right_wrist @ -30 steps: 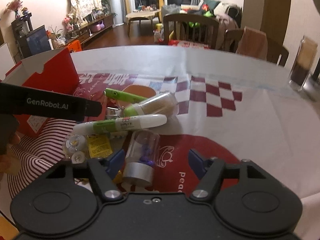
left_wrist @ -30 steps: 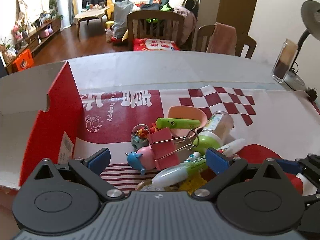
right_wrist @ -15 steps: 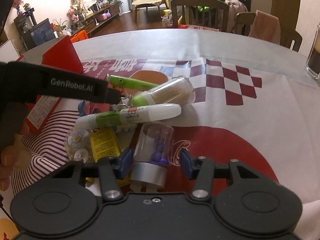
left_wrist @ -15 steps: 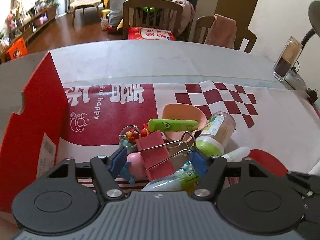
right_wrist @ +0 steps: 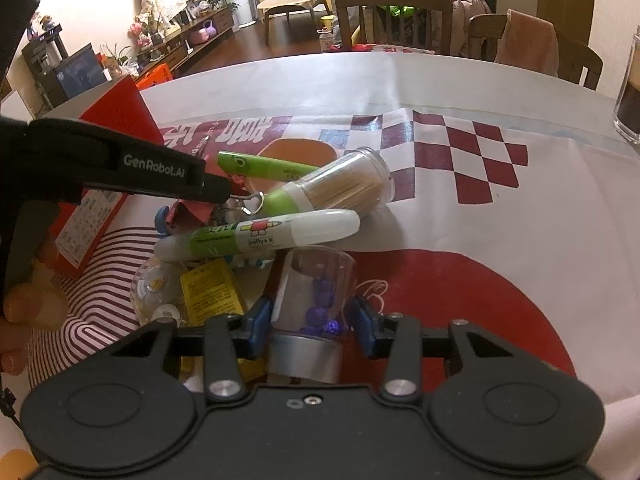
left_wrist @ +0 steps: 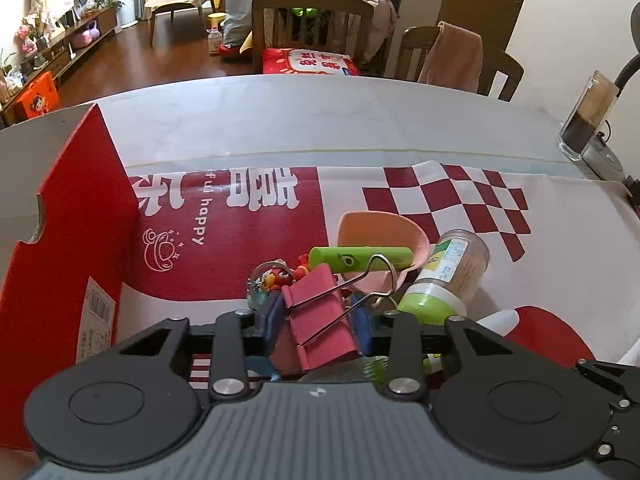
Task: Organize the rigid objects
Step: 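Grasp the pink binder clip with left gripper while right grasps clear cup, then carry pink clip and clear cup with both grippers into the cardboard box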
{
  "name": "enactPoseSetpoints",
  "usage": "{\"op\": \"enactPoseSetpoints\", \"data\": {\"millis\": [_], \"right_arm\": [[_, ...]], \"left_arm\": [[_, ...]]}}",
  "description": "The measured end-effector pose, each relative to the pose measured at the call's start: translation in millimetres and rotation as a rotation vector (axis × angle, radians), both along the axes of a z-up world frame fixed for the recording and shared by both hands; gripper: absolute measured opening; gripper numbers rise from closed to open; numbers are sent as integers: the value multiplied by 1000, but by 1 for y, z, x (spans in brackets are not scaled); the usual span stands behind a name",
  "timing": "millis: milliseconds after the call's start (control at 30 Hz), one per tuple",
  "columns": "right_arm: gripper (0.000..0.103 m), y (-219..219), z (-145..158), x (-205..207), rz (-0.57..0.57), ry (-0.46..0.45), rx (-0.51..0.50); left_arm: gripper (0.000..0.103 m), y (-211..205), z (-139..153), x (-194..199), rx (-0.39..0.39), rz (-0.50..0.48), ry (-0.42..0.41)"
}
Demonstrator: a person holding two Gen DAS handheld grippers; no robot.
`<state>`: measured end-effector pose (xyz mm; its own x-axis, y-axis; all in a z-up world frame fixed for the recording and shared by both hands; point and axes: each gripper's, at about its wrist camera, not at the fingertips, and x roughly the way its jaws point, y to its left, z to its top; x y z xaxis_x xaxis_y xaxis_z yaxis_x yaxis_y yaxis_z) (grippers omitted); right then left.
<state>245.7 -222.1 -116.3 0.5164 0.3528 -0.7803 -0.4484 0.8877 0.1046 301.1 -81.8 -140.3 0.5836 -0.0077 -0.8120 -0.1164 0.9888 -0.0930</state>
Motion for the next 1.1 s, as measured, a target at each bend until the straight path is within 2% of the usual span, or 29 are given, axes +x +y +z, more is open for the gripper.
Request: {"op": "enactPoseSetpoints", "data": {"millis": [400, 667, 900, 1100], "right_arm": [[41, -29, 22, -17, -75, -10, 46], [41, -36, 49, -37, -81, -19, 85], [41, -23, 78, -51, -50, -32, 88], [41, 6, 103, -63, -15, -48, 77]], "left_arm": [[31, 11, 12, -18, -41, 49, -25], [31, 20, 34, -45, -77, 66, -41], [31, 30, 61, -76, -108, 33, -53], [31, 48, 78, -96, -126, 1, -78]]}}
